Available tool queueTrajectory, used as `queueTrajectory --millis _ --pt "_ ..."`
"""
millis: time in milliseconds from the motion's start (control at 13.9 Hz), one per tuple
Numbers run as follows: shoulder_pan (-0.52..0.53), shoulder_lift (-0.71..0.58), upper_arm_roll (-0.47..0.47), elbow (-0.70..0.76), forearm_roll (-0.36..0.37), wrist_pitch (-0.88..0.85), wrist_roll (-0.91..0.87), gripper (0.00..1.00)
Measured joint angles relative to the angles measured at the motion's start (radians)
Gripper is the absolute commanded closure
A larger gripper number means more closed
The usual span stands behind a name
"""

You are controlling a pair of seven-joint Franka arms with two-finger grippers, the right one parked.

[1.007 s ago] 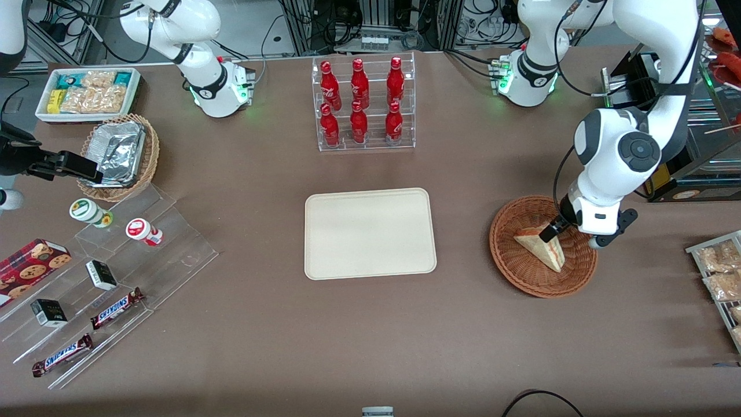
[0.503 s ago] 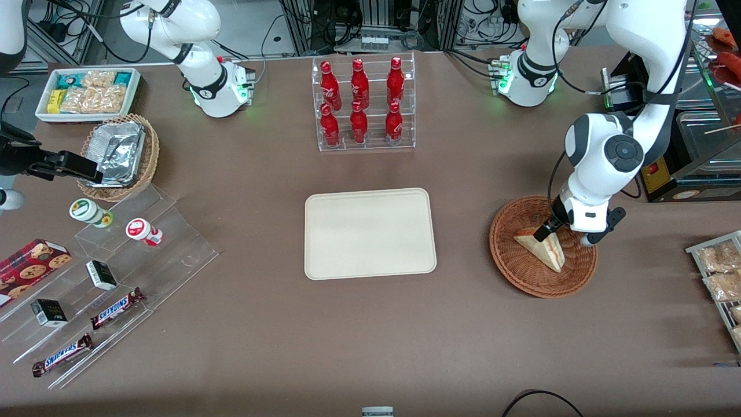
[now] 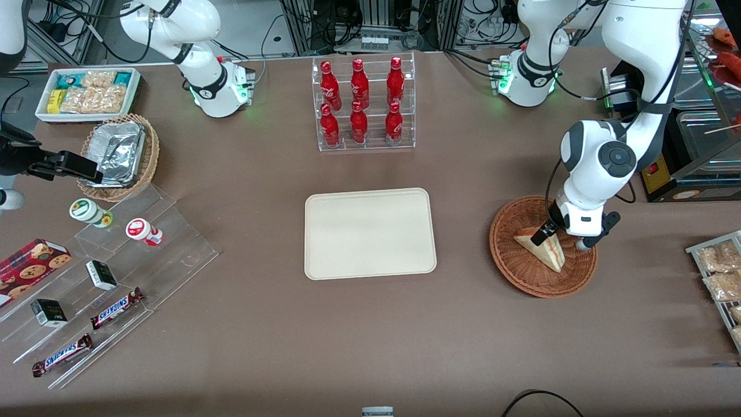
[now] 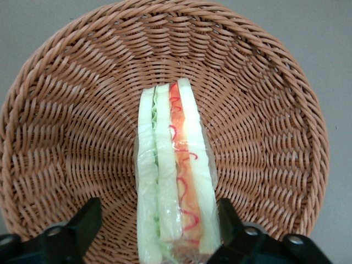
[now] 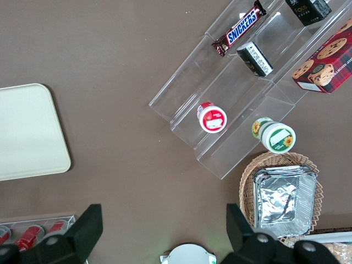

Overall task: Place sandwich from basket to tray
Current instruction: 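Lower the open left gripper around the wrapped sandwich and close it, then lift the sandwich and carry it with the left gripper over the tray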

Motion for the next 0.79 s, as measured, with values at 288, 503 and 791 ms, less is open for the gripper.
queueTrajectory --millis 288,503,791 --pt "-0.011 0.016 -0.001 0.013 0.0 0.017 -0.015 1.0" --pt "-0.021 0.016 -0.002 0.042 0.0 0.006 -0.017 1.0" --pt "-0.043 -0.007 -0.002 0.145 0.005 -0.182 -0.017 1.0"
